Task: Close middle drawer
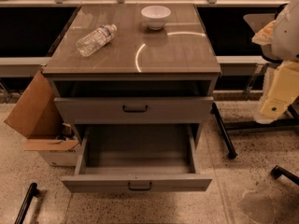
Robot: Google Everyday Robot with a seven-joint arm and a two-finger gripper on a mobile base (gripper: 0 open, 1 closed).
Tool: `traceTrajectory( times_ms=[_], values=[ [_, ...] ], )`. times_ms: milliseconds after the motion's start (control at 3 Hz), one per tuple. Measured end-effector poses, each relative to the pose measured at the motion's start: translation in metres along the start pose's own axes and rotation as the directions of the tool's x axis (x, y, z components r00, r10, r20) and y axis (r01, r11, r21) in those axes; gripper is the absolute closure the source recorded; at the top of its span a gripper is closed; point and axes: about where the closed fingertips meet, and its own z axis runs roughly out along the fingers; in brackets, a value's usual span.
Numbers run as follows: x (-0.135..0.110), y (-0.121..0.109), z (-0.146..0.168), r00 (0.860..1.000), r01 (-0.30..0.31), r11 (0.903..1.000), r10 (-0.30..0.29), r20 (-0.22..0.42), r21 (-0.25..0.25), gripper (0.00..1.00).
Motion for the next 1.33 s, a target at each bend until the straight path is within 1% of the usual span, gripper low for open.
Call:
traceTrajectory(
  times_ms=[333, 667, 1000, 1333],
  values=[
    [0.000, 0.000, 0.000, 1.000, 0.000, 1.0000, 0.000, 0.000, 0.000, 0.00],
    [-0.009, 0.010, 0.028, 0.999, 0.035, 0.9970, -0.034, 0.028, -0.069, 0.00],
    [-0.025, 0.040, 0.078, 0.996, 0.073, 0.9855, -0.062, 0.069, -0.154, 0.00],
    [-0.036, 0.086, 0.143, 0.993, 0.088, 0.9604, -0.063, 0.103, -0.264, 0.00]
  ],
)
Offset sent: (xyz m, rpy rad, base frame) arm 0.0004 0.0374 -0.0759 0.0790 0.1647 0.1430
